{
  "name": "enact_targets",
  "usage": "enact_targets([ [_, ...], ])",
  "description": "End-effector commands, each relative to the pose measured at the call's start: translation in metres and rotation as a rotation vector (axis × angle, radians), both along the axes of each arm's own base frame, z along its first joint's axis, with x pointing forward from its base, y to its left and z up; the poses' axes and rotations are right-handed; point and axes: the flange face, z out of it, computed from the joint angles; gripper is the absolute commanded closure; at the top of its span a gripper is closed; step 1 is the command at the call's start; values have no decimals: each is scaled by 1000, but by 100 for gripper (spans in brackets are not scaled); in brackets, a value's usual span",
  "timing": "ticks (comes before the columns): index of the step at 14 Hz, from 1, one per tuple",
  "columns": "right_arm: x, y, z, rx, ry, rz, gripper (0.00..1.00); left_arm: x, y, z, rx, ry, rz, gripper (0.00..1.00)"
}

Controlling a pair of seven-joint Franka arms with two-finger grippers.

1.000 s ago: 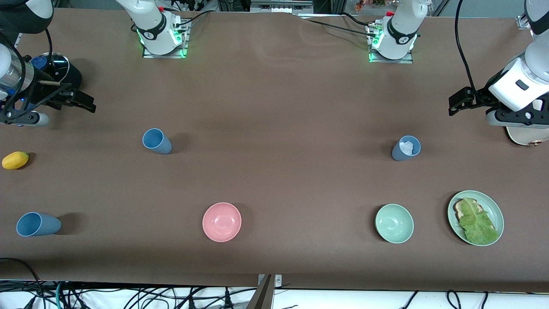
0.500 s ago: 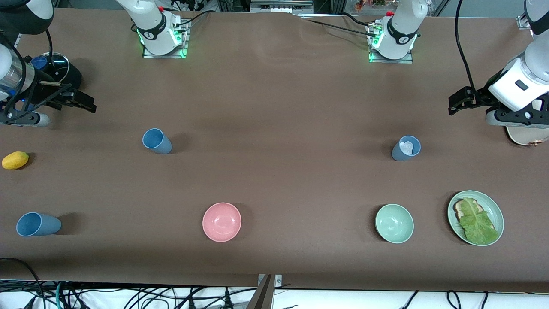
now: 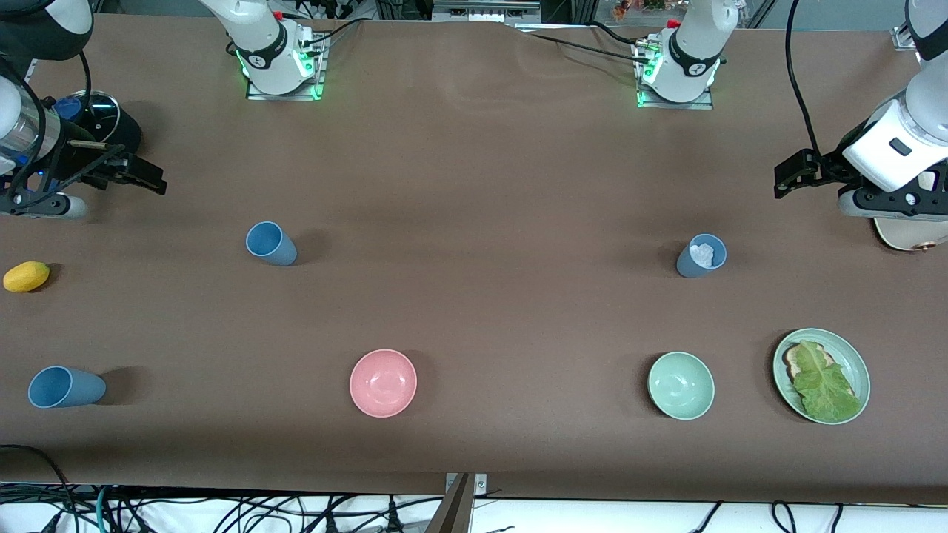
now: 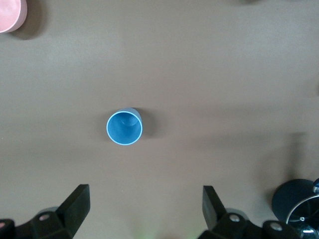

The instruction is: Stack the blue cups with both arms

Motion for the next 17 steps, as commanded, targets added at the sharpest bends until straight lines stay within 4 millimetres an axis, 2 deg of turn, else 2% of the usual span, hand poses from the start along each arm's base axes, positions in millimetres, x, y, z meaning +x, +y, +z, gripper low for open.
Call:
enact_targets([
  [1,0,0,3,-5,8,6,0,-1,1,3,20,4,-9,0],
  [17,1,-1,-2,-5,17,5,0,3,1,0,19,7,-14,0],
])
